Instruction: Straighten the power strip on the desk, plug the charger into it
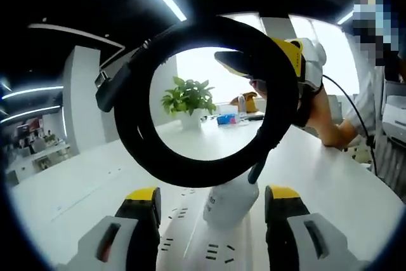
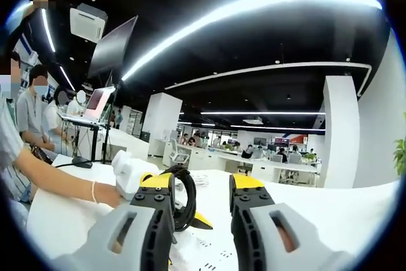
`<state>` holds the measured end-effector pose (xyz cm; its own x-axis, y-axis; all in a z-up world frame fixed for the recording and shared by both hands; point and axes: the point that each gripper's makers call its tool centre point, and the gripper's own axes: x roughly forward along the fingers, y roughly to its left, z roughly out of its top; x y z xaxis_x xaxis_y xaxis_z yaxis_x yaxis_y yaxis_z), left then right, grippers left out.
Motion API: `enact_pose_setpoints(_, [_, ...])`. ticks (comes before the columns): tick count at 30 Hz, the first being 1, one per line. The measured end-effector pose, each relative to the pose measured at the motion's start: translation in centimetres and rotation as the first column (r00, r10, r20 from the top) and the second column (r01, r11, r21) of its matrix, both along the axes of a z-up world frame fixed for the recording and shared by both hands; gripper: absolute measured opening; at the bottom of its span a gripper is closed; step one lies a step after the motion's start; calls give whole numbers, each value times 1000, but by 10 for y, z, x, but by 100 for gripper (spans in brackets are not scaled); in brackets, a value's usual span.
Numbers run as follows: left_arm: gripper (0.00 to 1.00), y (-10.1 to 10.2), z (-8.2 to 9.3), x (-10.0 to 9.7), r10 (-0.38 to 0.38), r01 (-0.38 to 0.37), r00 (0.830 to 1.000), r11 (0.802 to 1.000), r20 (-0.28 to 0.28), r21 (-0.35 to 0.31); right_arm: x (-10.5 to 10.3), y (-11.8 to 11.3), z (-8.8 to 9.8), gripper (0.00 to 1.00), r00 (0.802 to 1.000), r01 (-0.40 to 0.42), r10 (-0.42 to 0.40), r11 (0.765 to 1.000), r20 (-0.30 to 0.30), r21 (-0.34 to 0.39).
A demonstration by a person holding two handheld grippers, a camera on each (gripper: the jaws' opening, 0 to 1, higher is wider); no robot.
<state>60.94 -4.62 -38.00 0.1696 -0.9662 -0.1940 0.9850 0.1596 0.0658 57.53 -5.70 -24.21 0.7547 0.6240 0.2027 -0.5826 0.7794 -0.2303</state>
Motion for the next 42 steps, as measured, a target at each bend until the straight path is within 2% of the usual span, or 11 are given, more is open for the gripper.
enact_pose_setpoints(10, [70,14,-3,0,43,-43,999,998,-5,51,0,7,-6,38,999,-38,38,999,-15,-12])
enact_pose_setpoints(14, [71,22,1,-3,53,-53,998,997,-12,48,-1,11,-7,40,998,-66,66,998,-19,-12])
enact_pose_setpoints(20, [72,37,-3,-9,65,-66,998,993,19,99,1,12,-13,40,997,-68,68,998,-34,-18])
enact_pose_setpoints(25, [77,49,-9,-14,69,-78,996,983,62,165,2,11,-16,41,995,-84,84,996,-47,6])
enact_pose_setpoints(31, [80,55,-9,-14,87,-101,993,977,82,187,4,12,-21,43,993,-101,101,995,-63,5])
enact_pose_setpoints(35, [80,58,-9,-13,102,-116,991,976,84,185,0,18,-23,49,987,-150,150,989,-57,2])
enact_pose_setpoints(42, [86,59,-9,-19,94,-111,991,975,96,193,-10,31,-25,68,981,-190,194,975,17,-115])
